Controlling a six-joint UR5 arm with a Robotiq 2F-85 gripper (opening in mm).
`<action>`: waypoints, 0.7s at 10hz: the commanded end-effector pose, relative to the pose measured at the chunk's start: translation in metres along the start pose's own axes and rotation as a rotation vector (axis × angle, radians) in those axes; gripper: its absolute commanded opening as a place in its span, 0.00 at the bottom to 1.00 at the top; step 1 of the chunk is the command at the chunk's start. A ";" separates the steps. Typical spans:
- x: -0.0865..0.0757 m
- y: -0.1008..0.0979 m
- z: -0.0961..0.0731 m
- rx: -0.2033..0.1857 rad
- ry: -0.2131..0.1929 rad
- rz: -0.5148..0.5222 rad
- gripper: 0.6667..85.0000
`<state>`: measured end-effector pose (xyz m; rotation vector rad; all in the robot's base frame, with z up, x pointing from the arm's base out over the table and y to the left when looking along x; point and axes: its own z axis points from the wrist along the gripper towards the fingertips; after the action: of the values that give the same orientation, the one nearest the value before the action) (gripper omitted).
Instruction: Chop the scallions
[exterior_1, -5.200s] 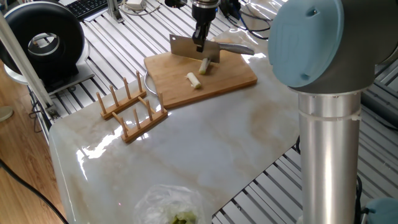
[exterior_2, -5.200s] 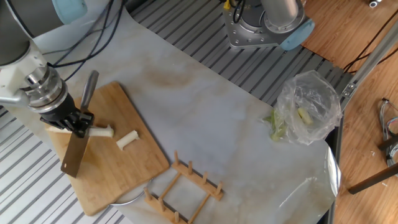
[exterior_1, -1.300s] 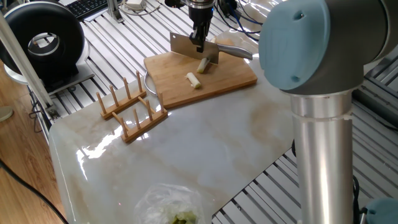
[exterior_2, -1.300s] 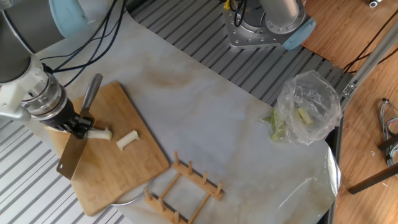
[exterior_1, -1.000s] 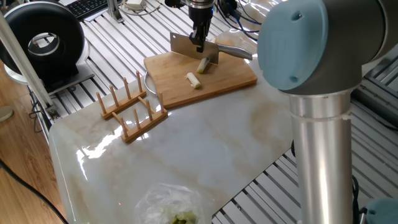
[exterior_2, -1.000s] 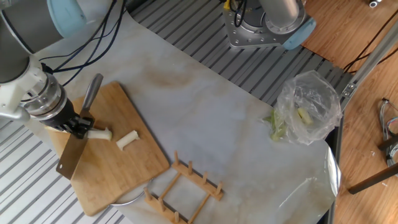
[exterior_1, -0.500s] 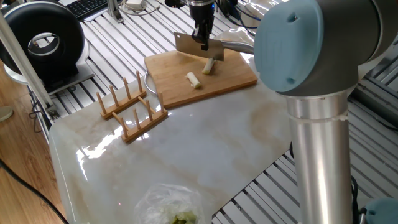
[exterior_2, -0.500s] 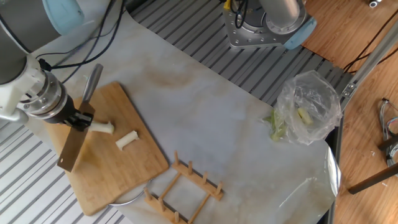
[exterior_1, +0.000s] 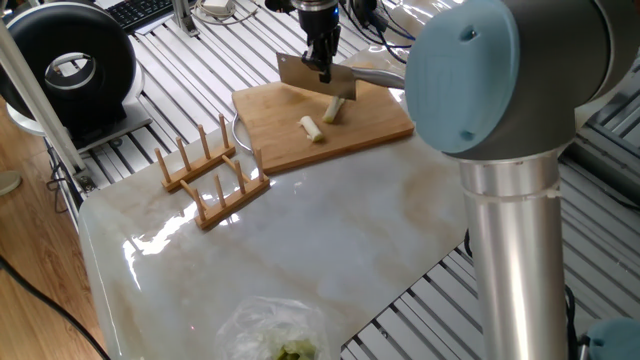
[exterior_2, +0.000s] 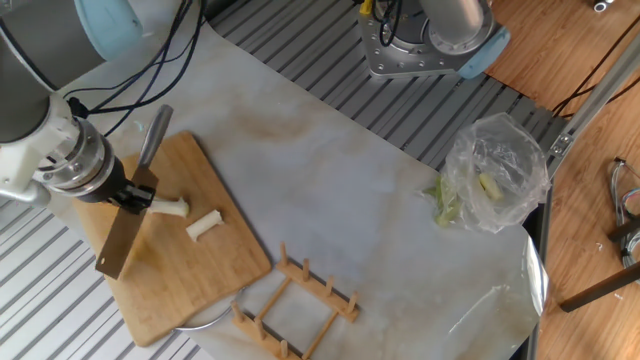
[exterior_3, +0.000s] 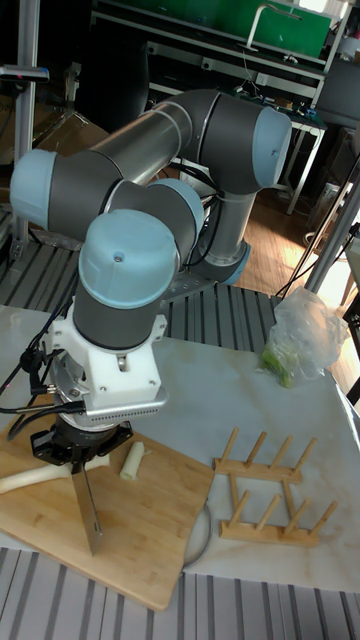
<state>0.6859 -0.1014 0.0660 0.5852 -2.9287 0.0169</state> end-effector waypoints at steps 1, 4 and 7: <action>-0.005 0.004 0.006 -0.012 -0.017 0.012 0.01; -0.009 0.009 0.013 -0.023 -0.035 0.014 0.01; -0.007 0.010 0.015 -0.026 -0.043 0.013 0.01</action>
<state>0.6869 -0.0936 0.0518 0.5749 -2.9558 -0.0090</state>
